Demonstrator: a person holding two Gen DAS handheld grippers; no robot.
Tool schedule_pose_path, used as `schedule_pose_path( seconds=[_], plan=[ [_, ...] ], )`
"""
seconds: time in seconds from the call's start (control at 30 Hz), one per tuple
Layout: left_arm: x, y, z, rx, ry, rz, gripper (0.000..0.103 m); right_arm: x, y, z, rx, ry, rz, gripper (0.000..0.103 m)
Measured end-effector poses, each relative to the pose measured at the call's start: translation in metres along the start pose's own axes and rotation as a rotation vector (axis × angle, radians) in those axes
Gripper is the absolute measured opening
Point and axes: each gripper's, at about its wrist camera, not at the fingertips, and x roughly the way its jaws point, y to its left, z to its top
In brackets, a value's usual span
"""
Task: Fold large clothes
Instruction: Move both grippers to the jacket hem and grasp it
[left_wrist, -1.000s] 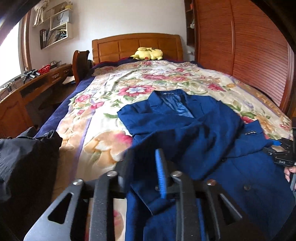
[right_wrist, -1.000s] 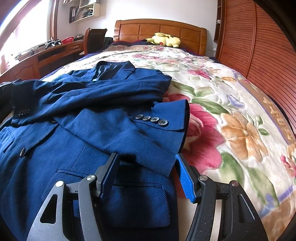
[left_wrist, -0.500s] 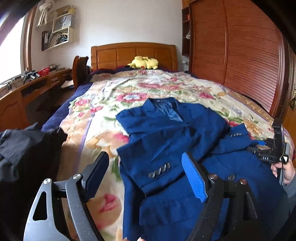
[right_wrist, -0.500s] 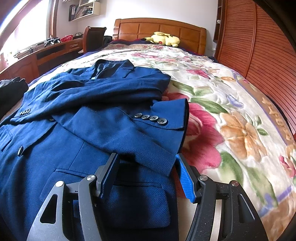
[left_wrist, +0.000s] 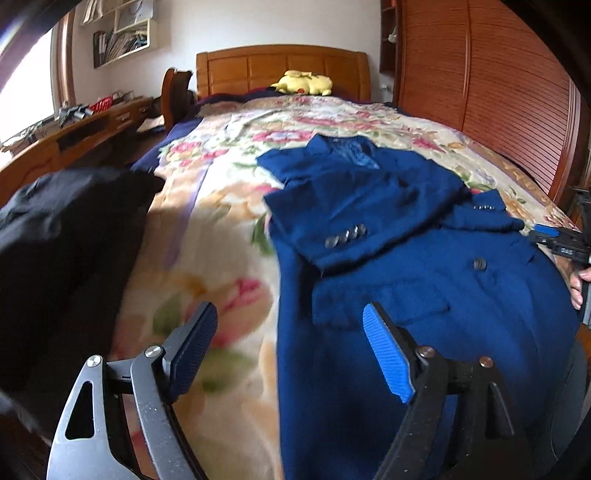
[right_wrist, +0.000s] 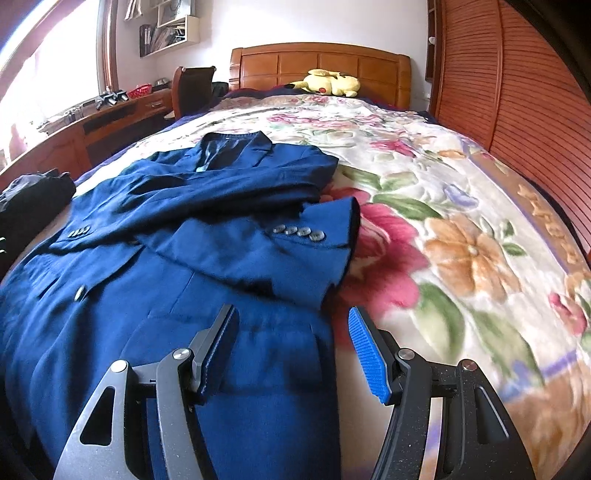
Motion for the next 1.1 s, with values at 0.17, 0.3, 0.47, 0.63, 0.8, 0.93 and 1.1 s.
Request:
schedule_pose_path(
  seconds=[0.17, 0.3, 0.47, 0.63, 0.8, 0.93, 1.1],
  plan=[
    [-0.003, 0.007, -0.021, -0.011, 0.029, 0.010, 0.082, -0.029, -0.007, -0.025, -0.009, 0.008, -0.023, 0.064],
    [-0.004, 0.010, -0.031, -0.018, 0.043, 0.003, 0.082, -0.049, -0.009, -0.038, -0.008, 0.022, -0.022, 0.064],
    [-0.006, 0.011, -0.040, -0.012, 0.057, 0.000, 0.082, -0.067, -0.002, -0.048, -0.036, 0.037, -0.017, 0.064],
    [-0.007, 0.008, -0.042, -0.003, 0.057, -0.011, 0.082, -0.070, 0.000, -0.052, -0.063, 0.076, -0.007, 0.064],
    [-0.004, 0.007, -0.044, 0.000, 0.062, -0.020, 0.081, -0.065, 0.000, -0.055, -0.079, 0.114, -0.007, 0.064],
    [-0.004, 0.006, -0.047, 0.005, 0.066, -0.034, 0.074, -0.062, -0.004, -0.053, -0.047, 0.127, 0.019, 0.064],
    [-0.007, 0.003, -0.049, 0.012, 0.073, -0.068, 0.059, -0.062, 0.000, -0.054, -0.045, 0.133, 0.068, 0.064]
  ],
)
